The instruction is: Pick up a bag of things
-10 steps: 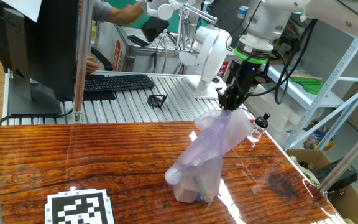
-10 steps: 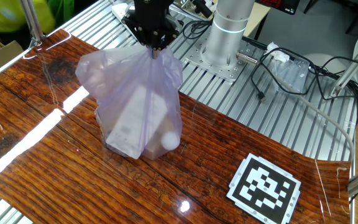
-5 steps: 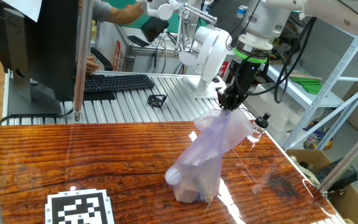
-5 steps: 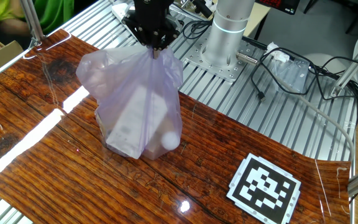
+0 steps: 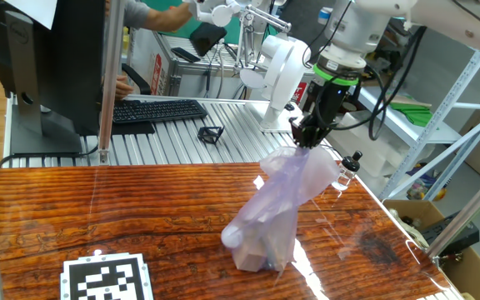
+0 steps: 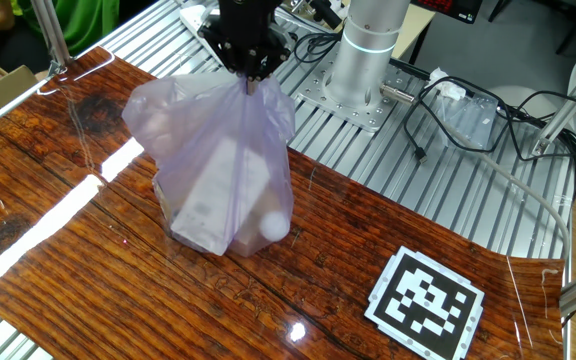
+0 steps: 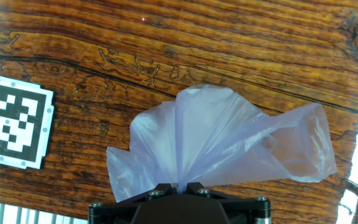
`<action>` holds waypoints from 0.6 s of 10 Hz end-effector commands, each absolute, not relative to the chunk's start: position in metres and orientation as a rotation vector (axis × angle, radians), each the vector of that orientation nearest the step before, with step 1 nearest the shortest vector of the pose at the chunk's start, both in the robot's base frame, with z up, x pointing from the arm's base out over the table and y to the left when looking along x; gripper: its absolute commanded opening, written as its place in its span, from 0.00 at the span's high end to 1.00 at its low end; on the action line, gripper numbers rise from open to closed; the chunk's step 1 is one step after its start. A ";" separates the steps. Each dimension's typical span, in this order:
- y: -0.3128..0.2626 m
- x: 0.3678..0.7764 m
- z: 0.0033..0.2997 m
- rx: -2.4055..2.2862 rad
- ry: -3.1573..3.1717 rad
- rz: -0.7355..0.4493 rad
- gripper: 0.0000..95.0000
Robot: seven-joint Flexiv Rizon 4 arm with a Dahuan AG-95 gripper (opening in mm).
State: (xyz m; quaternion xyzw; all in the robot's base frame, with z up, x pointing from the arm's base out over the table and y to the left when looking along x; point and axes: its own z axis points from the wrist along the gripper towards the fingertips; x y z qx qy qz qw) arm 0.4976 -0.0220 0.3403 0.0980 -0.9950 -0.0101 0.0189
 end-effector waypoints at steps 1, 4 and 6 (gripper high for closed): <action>-0.022 0.498 0.340 0.321 -3.107 -0.024 1.00; -0.022 0.498 0.340 0.343 -3.119 -0.008 1.00; -0.022 0.497 0.340 0.330 -3.121 -0.007 1.00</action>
